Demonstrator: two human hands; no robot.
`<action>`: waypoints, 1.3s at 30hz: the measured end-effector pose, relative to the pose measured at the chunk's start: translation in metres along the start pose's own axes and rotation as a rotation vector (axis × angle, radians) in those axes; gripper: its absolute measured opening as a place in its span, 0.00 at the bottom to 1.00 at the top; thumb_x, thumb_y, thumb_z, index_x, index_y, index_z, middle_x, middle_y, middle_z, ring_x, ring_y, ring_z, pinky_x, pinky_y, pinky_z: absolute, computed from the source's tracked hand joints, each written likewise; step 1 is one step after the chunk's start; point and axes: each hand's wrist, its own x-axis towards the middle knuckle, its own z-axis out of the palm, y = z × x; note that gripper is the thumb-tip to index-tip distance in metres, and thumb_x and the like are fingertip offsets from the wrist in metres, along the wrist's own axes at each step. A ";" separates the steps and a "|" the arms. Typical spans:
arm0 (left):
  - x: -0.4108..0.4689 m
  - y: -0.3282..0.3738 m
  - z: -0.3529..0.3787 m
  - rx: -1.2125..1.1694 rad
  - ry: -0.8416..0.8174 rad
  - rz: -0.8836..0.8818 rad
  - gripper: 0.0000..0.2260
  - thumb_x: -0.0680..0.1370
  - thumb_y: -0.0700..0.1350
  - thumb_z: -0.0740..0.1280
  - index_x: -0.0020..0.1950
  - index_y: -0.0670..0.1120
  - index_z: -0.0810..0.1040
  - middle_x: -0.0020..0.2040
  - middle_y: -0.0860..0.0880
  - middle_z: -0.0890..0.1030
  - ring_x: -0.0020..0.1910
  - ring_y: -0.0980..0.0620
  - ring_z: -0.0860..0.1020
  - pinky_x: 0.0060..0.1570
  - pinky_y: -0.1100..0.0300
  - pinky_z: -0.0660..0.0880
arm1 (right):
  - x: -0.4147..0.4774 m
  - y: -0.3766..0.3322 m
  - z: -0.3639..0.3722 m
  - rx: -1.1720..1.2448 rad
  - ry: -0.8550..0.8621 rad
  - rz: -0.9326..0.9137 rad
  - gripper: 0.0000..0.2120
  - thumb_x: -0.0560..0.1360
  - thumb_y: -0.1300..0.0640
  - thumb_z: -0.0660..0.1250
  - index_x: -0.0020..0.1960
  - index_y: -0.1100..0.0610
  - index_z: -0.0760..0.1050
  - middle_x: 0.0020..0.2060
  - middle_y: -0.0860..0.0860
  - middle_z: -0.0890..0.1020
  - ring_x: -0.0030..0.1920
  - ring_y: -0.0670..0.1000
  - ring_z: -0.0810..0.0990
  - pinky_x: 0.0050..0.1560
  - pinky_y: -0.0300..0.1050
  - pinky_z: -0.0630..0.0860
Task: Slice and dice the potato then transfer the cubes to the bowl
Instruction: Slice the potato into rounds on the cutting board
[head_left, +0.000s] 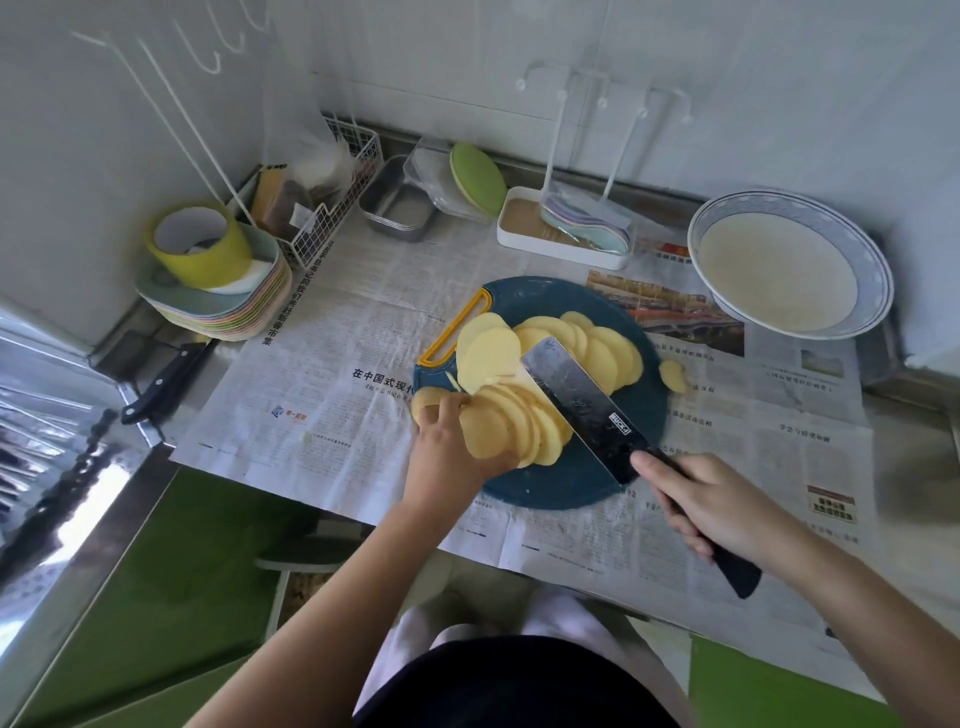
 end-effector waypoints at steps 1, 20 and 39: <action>0.001 0.000 -0.001 0.008 -0.008 0.007 0.37 0.65 0.51 0.79 0.68 0.48 0.66 0.64 0.46 0.67 0.50 0.52 0.69 0.49 0.59 0.69 | 0.001 0.000 0.003 0.002 0.004 -0.012 0.22 0.76 0.42 0.60 0.35 0.60 0.67 0.21 0.51 0.68 0.20 0.50 0.66 0.23 0.41 0.67; -0.004 -0.016 0.009 -0.128 0.084 0.033 0.36 0.63 0.48 0.81 0.66 0.55 0.68 0.63 0.48 0.65 0.59 0.46 0.71 0.55 0.53 0.72 | 0.006 -0.002 0.023 -0.061 0.095 -0.149 0.25 0.73 0.37 0.58 0.34 0.60 0.66 0.22 0.51 0.67 0.22 0.51 0.66 0.25 0.45 0.67; -0.007 -0.024 0.026 -0.257 0.144 0.078 0.33 0.66 0.46 0.79 0.68 0.50 0.69 0.64 0.48 0.68 0.55 0.50 0.76 0.53 0.56 0.78 | 0.031 -0.001 0.054 0.039 0.036 -0.081 0.27 0.77 0.37 0.55 0.35 0.60 0.67 0.21 0.54 0.67 0.20 0.52 0.67 0.24 0.44 0.69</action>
